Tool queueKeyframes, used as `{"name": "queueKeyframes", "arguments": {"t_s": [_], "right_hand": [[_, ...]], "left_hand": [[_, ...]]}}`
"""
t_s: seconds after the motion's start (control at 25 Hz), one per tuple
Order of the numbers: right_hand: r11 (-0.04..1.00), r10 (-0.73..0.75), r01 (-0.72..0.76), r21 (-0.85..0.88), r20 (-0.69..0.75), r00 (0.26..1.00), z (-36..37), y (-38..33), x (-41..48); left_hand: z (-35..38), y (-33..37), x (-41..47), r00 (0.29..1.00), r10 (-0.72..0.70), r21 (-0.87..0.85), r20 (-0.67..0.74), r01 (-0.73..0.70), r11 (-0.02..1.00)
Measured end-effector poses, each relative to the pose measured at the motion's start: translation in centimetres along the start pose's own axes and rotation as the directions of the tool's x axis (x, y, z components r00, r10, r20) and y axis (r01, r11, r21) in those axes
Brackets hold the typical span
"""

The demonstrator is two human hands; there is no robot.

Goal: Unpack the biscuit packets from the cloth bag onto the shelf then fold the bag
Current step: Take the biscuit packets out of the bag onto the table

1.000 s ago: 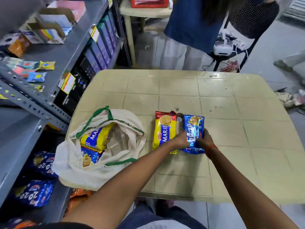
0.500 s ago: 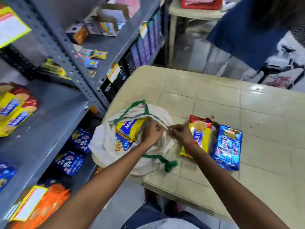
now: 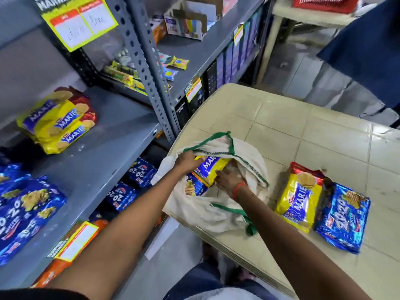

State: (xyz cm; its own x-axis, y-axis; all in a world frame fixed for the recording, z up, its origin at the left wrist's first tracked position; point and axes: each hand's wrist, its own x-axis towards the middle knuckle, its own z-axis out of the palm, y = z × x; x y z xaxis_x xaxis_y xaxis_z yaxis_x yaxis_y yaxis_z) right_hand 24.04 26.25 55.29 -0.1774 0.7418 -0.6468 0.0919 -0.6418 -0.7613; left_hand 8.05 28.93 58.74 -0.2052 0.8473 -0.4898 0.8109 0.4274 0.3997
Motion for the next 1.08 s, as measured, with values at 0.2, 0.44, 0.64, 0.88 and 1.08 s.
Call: {"name": "queueKeyframes", "arguments": {"t_s": [0.2, 0.44, 0.64, 0.88, 1.08], "right_hand": [[0.943, -0.046, 0.066, 0.326, -0.068, 0.997, -0.9, -0.6, -0.2], [0.951, 0.233, -0.265, 0.159, 0.197, 0.952, -4.1, -2.5, -3.5], [0.953, 0.211, -0.278, 0.119, 0.398, 0.893, -7.4, -1.6, -7.5], [0.987, 0.117, -0.126, 0.100, 0.095, 0.989, -16.6, -0.8, -12.6], [0.958, -0.083, 0.176, 0.227, -0.370, 0.925, -25.1, 2.7, -16.2]], "left_hand": [[-1.0, 1.2, -0.6, 0.997, -0.037, -0.342, 0.071, 0.059, 0.938], [-1.9, 1.2, -3.2, 0.918, -0.152, -0.443, 0.366, 0.315, 0.839], [-2.7, 2.8, -6.8, 0.797, -0.084, -0.195, 0.598, 0.246, 0.949], [1.8, 13.0, -10.7, 0.809, 0.134, -0.144, 0.573, -0.062, 0.988], [9.9, 22.7, -12.4, 0.788, 0.295, -0.199, 0.540, -0.221, 0.955]]}}
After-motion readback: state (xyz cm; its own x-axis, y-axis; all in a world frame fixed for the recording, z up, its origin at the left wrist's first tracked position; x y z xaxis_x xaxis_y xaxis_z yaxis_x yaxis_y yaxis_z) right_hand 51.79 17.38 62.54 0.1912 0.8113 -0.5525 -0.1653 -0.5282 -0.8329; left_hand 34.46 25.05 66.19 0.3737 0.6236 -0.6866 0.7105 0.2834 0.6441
